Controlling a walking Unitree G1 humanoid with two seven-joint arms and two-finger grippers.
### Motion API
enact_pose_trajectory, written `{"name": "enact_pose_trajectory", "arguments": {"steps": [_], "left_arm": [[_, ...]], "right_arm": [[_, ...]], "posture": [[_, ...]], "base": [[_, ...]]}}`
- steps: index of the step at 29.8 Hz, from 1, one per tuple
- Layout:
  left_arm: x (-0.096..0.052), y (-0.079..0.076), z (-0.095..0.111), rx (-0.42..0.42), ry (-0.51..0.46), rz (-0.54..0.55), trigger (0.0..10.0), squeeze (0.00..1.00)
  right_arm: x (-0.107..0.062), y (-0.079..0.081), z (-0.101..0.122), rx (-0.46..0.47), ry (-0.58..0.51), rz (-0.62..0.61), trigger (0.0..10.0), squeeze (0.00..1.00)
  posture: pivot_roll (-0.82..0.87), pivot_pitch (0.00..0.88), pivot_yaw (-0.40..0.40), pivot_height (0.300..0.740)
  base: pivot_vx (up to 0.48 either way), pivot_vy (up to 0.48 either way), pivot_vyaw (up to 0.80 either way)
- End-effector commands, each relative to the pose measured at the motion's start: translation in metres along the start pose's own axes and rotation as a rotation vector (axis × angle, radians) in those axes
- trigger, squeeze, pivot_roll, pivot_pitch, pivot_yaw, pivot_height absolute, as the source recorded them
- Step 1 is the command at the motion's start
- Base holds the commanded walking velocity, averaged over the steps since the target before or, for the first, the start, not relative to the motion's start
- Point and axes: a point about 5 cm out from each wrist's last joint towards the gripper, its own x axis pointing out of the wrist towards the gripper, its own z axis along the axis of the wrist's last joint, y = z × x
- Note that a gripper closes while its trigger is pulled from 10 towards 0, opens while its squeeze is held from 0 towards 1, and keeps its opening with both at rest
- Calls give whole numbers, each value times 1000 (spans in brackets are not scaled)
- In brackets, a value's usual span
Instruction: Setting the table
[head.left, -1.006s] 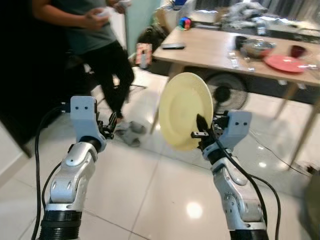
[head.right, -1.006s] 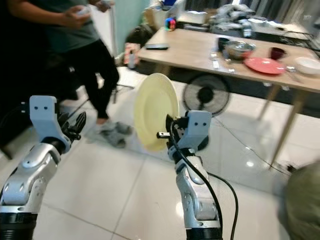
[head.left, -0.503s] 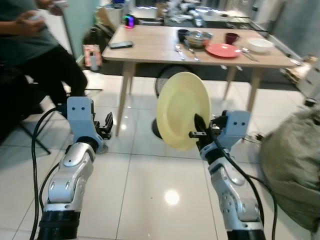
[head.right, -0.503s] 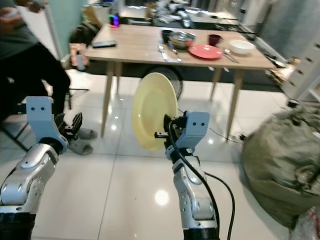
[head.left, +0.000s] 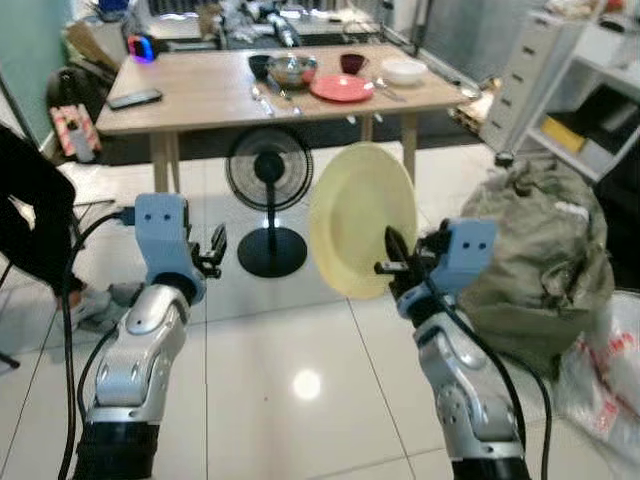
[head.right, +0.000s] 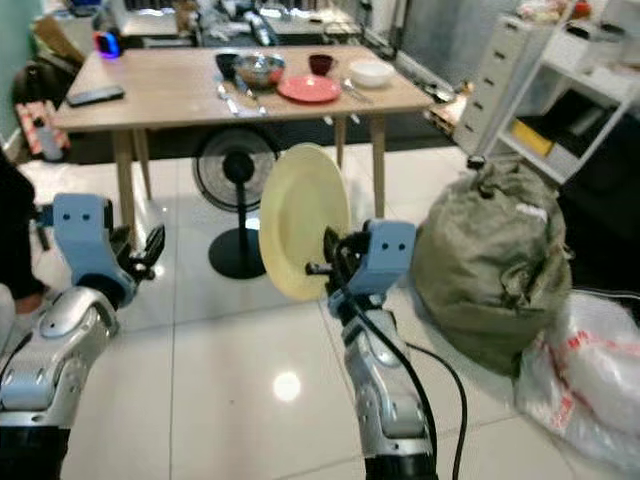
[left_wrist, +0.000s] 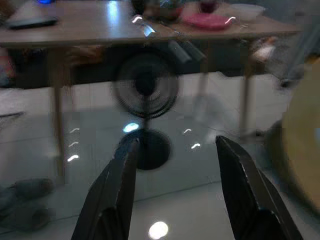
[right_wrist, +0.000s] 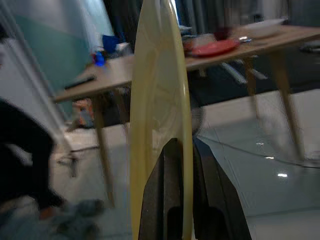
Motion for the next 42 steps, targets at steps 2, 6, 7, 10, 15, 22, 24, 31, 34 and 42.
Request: {"name": "enact_pose_trajectory", "arguments": {"steps": [2,6,7,10,15,22,24,31,34,42], "left_arm": [[-2,9,-1,17,-1,31,10000,0],[-1,9,-1,18,-2,29,10000,0],[-1,9,-1,18,-2,29,10000,0],[-2,9,-2,19,-2,28,10000,0],[-2,8,-1,20,-5,29,10000,0],[-2,9,-2,20,-2,31,10000,0],[-2,9,-2,19,-2,31,10000,0],[-2,9,-2,19,-2,34,10000,0],[-2,9,-2,19,-2,35,10000,0],[-2,9,-2,21,-3,33,10000,0]], "right_arm": [[3,9,5,7,-34,31,10000,0],[3,9,5,9,-37,35,10000,0],[3,9,5,9,-37,35,10000,0],[3,9,5,9,-39,35,10000,0],[3,9,6,8,-41,34,10000,0],[2,8,5,8,-39,29,10000,0],[2,8,5,8,-39,29,10000,0],[3,8,6,9,-41,27,10000,0],[3,8,6,8,-42,26,10000,0],[5,10,7,13,-48,27,10000,0]], "posture": [[26,0,69,740],[27,0,70,740],[27,0,70,740],[27,0,70,740],[28,0,69,740],[29,0,69,740],[29,0,69,740],[32,0,70,740],[32,0,72,740],[37,0,74,740]], "base": [[480,0,0],[480,0,0],[480,0,0],[480,0,0],[480,0,0],[480,0,0],[480,0,0],[480,0,0],[480,0,0],[480,0,0]]}}
